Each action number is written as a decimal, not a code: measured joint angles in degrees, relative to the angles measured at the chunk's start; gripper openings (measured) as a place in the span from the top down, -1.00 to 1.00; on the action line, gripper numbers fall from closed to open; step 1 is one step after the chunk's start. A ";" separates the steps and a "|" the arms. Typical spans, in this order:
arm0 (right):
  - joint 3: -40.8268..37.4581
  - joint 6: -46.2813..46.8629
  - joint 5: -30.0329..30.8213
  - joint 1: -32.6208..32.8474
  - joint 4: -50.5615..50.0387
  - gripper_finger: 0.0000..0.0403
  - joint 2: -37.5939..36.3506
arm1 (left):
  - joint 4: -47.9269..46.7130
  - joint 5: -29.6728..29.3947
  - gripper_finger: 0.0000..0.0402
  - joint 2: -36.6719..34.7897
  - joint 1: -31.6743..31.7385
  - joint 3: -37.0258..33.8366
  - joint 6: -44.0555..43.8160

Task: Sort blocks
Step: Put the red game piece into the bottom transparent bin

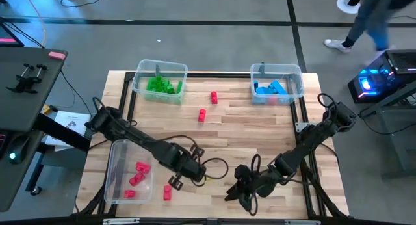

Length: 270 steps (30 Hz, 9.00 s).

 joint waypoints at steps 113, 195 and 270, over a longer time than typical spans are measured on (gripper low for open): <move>0.00 -12.57 6.92 0.73 8.51 1.00 0.00 | -18.48 15.95 0.97 8.42 -11.90 5.11 -24.06; 0.00 -12.66 25.19 7.11 11.79 1.00 -12.63 | 2.40 6.89 -0.06 9.78 5.27 1.98 23.60; 0.00 -13.03 15.68 -11.16 15.99 1.00 -12.57 | -8.67 -18.56 -0.46 -43.22 -12.73 -23.68 -60.89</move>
